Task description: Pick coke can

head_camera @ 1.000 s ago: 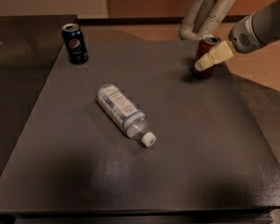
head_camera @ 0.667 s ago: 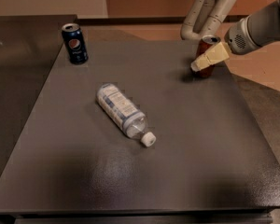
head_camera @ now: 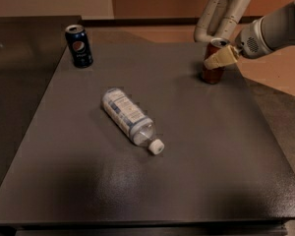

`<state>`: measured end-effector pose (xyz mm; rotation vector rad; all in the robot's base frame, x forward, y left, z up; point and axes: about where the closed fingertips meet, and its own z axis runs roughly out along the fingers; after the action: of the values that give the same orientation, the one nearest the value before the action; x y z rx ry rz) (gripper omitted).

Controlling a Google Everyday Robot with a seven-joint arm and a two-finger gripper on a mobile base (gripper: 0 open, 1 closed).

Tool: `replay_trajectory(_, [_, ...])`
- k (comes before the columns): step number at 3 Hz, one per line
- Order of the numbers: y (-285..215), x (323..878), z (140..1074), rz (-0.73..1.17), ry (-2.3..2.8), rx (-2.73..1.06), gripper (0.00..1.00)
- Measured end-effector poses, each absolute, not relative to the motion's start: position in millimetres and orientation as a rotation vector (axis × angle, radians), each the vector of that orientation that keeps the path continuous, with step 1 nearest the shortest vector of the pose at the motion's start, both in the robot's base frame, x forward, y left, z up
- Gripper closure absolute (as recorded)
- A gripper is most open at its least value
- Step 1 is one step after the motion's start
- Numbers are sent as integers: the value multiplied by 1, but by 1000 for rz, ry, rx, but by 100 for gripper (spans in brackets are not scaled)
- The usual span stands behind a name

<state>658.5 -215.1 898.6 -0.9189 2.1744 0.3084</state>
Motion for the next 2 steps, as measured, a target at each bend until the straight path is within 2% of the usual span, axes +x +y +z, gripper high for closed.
replay_trajectory(2, [-209,643,921,327,2130,-925,89])
